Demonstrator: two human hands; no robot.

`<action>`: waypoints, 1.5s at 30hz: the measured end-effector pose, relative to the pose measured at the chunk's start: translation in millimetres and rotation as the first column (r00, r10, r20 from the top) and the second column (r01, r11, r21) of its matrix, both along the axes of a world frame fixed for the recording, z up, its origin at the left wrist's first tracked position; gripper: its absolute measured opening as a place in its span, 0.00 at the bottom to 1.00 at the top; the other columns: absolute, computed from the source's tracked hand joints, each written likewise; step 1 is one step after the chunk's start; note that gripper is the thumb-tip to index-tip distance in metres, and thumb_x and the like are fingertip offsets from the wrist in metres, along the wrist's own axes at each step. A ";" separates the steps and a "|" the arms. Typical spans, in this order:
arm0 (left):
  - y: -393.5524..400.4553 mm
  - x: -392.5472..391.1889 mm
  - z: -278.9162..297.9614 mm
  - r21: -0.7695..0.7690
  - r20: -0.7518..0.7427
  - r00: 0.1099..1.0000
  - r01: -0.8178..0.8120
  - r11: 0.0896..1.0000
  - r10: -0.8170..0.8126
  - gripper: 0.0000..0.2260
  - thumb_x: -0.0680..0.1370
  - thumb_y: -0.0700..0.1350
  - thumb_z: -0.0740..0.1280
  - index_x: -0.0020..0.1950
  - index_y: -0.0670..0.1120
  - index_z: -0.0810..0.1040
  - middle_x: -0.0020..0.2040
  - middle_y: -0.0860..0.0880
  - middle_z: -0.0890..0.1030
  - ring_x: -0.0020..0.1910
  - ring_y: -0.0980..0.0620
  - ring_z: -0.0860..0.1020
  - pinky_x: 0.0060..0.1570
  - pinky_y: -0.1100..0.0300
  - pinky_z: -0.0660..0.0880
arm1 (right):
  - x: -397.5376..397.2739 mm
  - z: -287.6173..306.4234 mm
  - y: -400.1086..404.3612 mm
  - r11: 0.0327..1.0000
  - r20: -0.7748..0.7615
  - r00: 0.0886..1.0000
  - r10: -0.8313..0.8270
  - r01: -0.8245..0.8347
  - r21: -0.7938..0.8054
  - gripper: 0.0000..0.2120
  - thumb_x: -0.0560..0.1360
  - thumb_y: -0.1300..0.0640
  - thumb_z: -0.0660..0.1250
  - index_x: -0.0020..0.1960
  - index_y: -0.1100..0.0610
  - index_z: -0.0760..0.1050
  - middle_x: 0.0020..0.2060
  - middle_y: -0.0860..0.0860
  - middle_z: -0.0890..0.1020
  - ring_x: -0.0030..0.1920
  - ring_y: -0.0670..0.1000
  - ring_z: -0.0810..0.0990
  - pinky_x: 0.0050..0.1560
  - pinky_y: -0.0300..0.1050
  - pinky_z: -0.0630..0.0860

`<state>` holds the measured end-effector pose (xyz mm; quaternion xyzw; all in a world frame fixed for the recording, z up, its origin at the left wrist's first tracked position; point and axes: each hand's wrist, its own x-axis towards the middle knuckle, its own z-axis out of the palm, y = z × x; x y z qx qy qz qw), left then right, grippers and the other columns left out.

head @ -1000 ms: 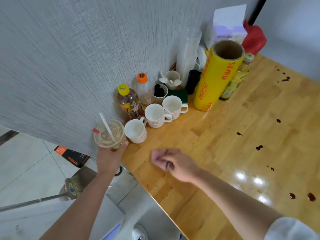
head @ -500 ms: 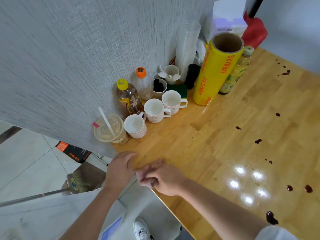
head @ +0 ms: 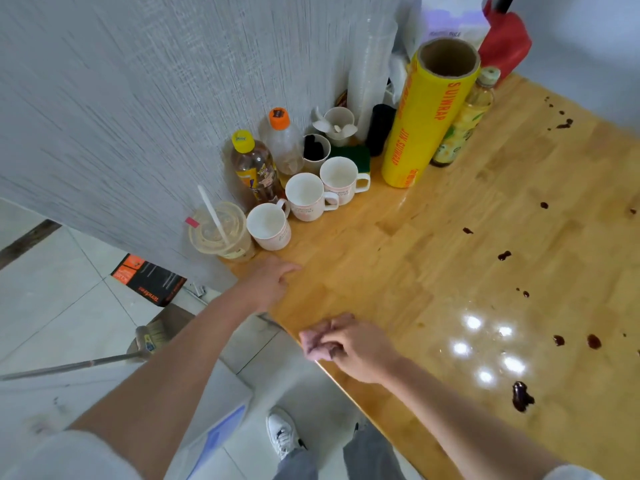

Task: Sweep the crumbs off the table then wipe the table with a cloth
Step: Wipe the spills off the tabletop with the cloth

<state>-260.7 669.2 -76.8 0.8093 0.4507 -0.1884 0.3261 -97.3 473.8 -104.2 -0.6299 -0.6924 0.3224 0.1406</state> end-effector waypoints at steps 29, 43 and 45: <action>-30.8 107.1 2.9 0.125 -0.220 0.974 0.089 0.988 -0.060 0.41 0.71 0.59 0.76 0.78 0.65 0.57 0.78 0.46 0.57 0.75 0.34 0.57 0.71 0.44 0.64 | 184.4 17.2 37.2 0.978 0.114 0.977 -0.181 0.191 -0.080 0.14 0.81 0.55 0.58 0.58 0.46 0.80 0.64 0.46 0.80 0.60 0.51 0.80 0.50 0.46 0.77; -32.6 97.4 -4.3 0.137 -0.192 0.978 0.102 0.985 -0.075 0.41 0.74 0.60 0.73 0.79 0.66 0.52 0.79 0.46 0.54 0.76 0.36 0.54 0.71 0.43 0.65 | 240.6 15.0 88.3 0.858 0.138 0.860 -0.491 0.505 -0.098 0.08 0.81 0.50 0.62 0.51 0.46 0.81 0.52 0.45 0.84 0.53 0.51 0.84 0.52 0.47 0.79; -32.6 97.2 -4.2 0.137 -0.194 0.978 0.100 0.986 -0.072 0.41 0.74 0.60 0.73 0.79 0.66 0.52 0.79 0.47 0.54 0.76 0.36 0.54 0.71 0.43 0.64 | 271.1 16.8 89.5 0.534 0.118 0.530 -0.840 0.846 0.006 0.12 0.78 0.63 0.57 0.50 0.50 0.75 0.51 0.50 0.83 0.52 0.59 0.83 0.46 0.50 0.80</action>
